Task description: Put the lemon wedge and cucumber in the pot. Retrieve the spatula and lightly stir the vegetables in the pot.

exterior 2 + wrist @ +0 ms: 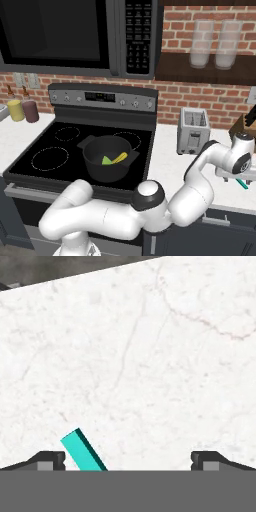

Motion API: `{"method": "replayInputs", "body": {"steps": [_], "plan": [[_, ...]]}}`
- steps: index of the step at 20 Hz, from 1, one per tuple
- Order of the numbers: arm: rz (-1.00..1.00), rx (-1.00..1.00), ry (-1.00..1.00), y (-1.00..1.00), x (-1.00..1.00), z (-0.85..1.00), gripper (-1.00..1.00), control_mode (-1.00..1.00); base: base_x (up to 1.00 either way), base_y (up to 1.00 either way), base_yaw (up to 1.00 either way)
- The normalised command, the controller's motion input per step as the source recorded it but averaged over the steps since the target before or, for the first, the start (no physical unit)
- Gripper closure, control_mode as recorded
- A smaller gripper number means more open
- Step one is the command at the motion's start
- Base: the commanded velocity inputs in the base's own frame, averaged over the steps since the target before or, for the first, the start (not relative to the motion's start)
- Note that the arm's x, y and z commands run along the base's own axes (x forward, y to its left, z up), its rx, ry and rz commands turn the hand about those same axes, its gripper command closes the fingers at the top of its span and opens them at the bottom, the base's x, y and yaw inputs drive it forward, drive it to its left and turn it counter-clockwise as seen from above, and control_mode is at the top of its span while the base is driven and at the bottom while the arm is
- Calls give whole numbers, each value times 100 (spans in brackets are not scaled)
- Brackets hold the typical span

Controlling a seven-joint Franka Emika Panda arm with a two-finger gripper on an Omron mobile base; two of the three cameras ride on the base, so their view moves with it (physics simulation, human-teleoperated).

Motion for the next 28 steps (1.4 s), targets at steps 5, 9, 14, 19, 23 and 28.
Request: {"method": "replayInputs", "body": {"steps": [5, 9, 14, 19, 23, 28], "plan": [[14, 5, 0, -41, 20, -16, -100, -100, 0, 0, 0], [14, 4, 0, -43, 25, -17, -100, -100, 0, 0, 0], [16, 3, 0, -45, 16, -26, -100, -100, 0, 0, 0], [21, 5, 1, -32, -3, -55, -100, -100, 0, 0, 0], [27, 3, 8, -8, -28, -89, 100, -100, 0, 0, 0], [30, 0, 15, 0, -40, -100, 100, -100, 0, 0, 0]]}}
